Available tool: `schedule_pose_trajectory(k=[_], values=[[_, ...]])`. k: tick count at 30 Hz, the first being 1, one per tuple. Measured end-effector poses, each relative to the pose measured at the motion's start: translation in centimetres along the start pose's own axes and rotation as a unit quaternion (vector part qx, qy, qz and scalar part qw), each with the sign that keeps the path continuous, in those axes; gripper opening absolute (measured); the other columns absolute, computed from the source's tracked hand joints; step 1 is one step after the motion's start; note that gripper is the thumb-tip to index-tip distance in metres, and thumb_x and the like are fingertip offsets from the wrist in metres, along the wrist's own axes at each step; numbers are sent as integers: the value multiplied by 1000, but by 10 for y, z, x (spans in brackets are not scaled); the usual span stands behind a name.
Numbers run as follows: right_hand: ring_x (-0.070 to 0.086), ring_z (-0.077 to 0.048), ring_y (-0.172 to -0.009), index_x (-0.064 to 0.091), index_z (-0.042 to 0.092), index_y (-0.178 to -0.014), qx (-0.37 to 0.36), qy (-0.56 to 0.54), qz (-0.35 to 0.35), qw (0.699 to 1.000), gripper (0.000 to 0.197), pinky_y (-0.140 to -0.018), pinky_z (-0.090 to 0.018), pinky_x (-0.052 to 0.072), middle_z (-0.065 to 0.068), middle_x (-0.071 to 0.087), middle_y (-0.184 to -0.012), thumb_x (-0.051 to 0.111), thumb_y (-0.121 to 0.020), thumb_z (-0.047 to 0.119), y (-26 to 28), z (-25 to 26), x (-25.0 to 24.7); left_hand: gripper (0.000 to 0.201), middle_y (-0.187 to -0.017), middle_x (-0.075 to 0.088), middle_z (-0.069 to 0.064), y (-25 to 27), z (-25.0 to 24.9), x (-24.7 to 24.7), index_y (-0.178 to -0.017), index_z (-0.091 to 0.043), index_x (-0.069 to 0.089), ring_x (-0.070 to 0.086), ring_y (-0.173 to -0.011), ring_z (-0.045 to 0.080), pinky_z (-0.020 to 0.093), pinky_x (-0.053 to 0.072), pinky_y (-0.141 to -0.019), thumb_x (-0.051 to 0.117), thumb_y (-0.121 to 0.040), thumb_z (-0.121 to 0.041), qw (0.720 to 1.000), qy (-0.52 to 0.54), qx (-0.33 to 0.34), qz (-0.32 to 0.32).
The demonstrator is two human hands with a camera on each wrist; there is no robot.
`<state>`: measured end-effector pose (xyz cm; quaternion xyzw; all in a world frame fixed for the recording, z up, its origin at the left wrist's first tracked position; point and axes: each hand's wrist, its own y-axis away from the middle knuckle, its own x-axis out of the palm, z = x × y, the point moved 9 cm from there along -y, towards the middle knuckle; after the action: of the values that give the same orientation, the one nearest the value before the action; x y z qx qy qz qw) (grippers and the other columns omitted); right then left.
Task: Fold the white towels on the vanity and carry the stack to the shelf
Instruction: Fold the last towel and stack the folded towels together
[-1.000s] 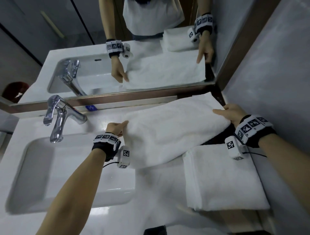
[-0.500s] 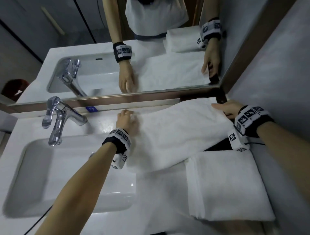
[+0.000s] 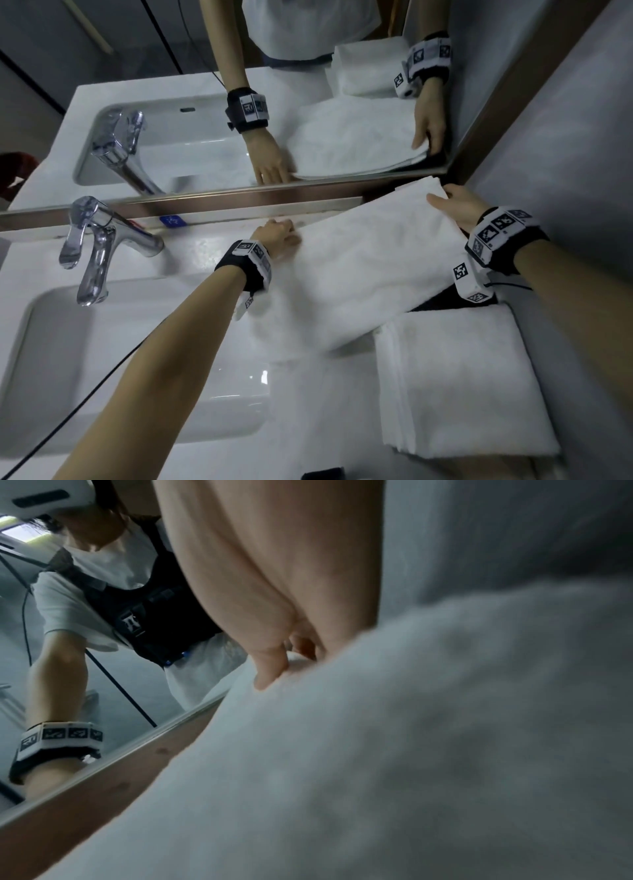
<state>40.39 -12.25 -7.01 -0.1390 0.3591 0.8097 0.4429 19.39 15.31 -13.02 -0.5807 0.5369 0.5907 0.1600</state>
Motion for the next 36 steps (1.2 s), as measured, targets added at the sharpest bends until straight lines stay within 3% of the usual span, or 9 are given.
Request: schedule_pose_trajectory(k=[4, 7, 11, 14, 17, 23, 26, 32, 36], values=[[57, -25, -93, 54, -1, -124, 43, -49, 7, 998, 39, -83, -36, 46, -11, 58, -99, 52, -95, 25, 9, -12, 3, 33, -124, 56, 19, 14, 19, -25, -120, -9, 47, 48, -120, 33, 43, 35, -98, 47, -95, -31, 994, 18, -39, -96], [59, -31, -106, 56, -4, -117, 83, -29, 10, 996, 46, -87, -37, 46, -19, 61, -119, 56, -91, 34, 20, -30, -1, 41, -133, 44, 15, 40, 38, -19, -125, -7, 46, 37, -126, 34, 48, 38, -98, 57, -89, -24, 984, 82, -108, -117], [53, -31, -119, 54, -4, -123, 96, -39, 22, 994, 48, -90, -36, 43, -18, 57, -129, 59, -90, 30, 44, -48, -5, 60, -134, 38, 20, 89, 75, 3, -127, 2, 38, 41, -124, 38, 45, 40, -101, 69, -81, -20, 928, 234, -234, -170], [54, -26, -112, 55, -1, -117, 97, -52, 33, 993, 36, -90, -35, 43, -19, 55, -131, 58, -91, 23, 60, -57, -4, 44, -121, 55, 21, 106, 95, 41, -116, 3, 51, 55, -114, 35, 38, 44, -102, 65, -86, -26, 880, 361, -286, -111], [50, -29, -122, 53, -3, -124, 91, -52, 25, 994, 42, -96, -36, 42, -17, 53, -133, 58, -91, 24, 70, -66, -5, 30, -74, 54, 13, 120, 93, 63, -71, -6, 57, 55, -80, 27, 34, 50, -86, 59, -91, -29, 842, 461, -270, -72], [53, -26, -101, 59, -5, -96, 47, -18, 44, 998, 29, -102, -42, 44, -12, 53, -102, 60, -90, 24, 79, -74, 1, 24, -86, 53, 10, 141, 85, 80, -75, -10, 58, 51, -80, 25, 27, 46, -69, 58, -91, -28, 787, 555, -257, -82], [52, -26, -92, 60, -10, -105, 11, 47, 26, 998, 39, -86, -35, 43, -14, 56, -96, 61, -89, 26, 81, -70, 0, 19, -91, 57, 12, 143, 77, 83, -92, -6, 60, 53, -80, 24, 31, 45, -74, 60, -90, -25, 779, 570, -249, -79], [55, -30, -95, 58, 5, -97, -52, 110, -44, 992, 27, -84, -39, 43, -14, 58, -99, 56, -91, 31, 83, -54, -10, 14, -82, 54, 5, 147, 84, 52, -99, -7, 54, 49, -81, 21, 31, 42, -73, 57, -89, -17, 814, 484, -223, -230], [54, -27, -103, 53, 7, -114, -105, 19, -84, 991, 31, -90, -39, 44, -15, 60, -117, 50, -93, 30, 88, -31, -19, 10, -66, 37, -4, 143, 79, 19, -88, -22, 40, 37, -61, 13, 12, 35, -49, 46, -95, -17, 802, 493, -160, -297]])
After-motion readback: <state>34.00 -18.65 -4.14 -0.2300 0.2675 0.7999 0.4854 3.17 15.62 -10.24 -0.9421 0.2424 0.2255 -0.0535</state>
